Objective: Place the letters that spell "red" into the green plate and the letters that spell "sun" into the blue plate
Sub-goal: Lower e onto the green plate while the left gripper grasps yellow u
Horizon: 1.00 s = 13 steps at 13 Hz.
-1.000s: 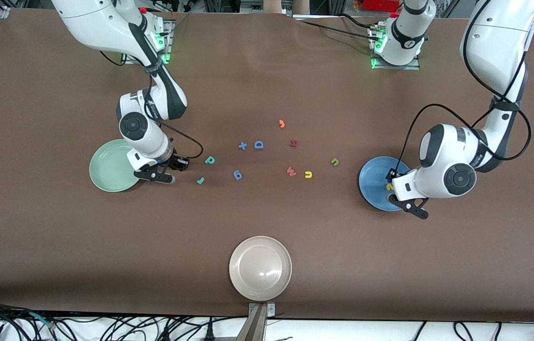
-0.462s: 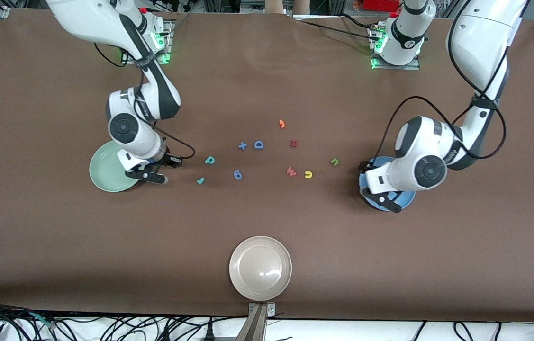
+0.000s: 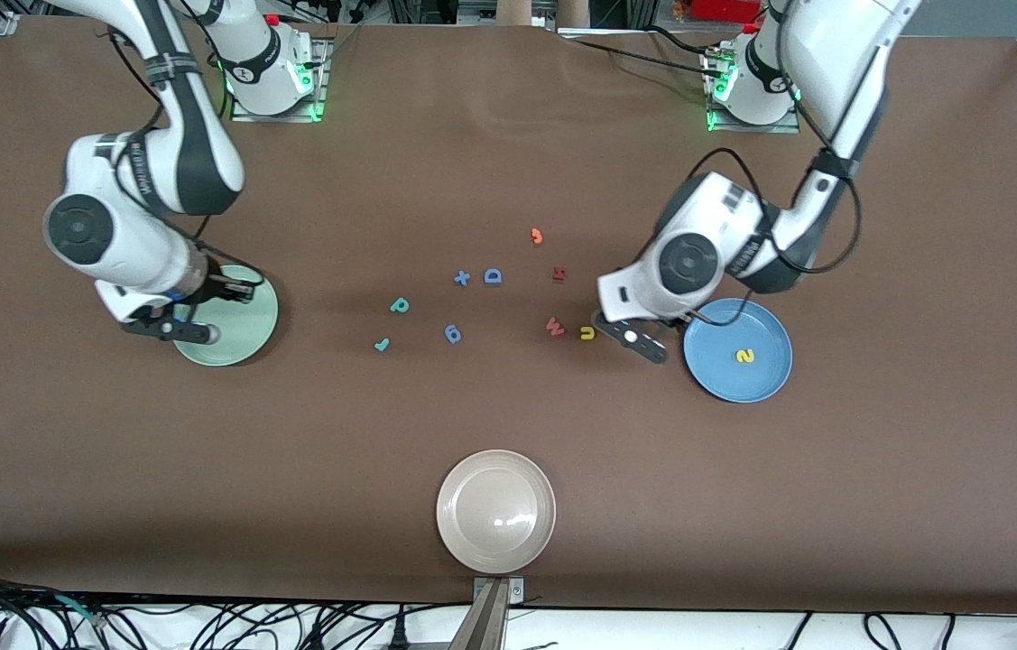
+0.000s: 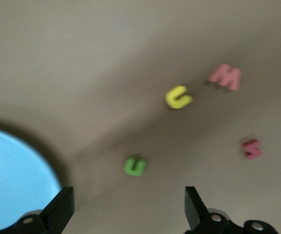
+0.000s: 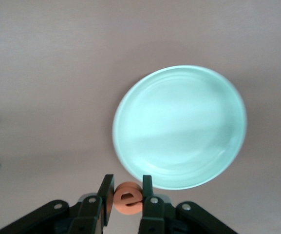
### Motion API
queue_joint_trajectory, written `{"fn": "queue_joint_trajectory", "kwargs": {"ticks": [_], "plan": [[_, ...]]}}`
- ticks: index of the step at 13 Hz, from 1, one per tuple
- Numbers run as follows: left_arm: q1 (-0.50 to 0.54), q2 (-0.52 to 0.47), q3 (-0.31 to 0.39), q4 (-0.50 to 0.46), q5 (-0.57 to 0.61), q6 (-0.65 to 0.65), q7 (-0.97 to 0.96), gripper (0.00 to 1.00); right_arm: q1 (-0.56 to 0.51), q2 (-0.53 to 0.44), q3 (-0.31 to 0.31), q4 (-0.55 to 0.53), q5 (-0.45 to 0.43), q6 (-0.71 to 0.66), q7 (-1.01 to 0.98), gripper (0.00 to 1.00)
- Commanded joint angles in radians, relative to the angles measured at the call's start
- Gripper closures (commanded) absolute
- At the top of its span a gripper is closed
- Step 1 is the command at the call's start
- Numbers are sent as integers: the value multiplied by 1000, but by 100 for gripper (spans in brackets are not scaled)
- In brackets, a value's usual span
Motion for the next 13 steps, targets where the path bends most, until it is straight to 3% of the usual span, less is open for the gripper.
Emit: {"fn": "queue_joint_trajectory", "kwargs": {"ticks": [1, 3, 6, 8, 10, 11, 13], "plan": [[-19, 6, 6, -22, 37, -1, -20, 0, 3, 6, -49, -53, 2, 51, -111, 100], [-36, 13, 5, -54, 140, 1, -20, 0, 0, 18, -52, -136, 2, 184, -135, 100], [-30, 17, 3, -106, 165, 62, -17, 0, -10, 79, -55, -224, 5, 382, -175, 100], [-19, 28, 3, -189, 165, 201, -20, 0, -26, 109, -55, -227, 7, 405, -185, 100], [-17, 32, 5, -197, 168, 223, -20, 1, -29, 113, -54, -229, 13, 402, -189, 100], [-17, 42, 5, -197, 172, 228, -20, 1, -29, 115, -54, -229, 14, 401, -189, 91], [-16, 60, 9, -198, 205, 257, -20, 1, -29, 118, -55, -227, 14, 401, -189, 51]]}}
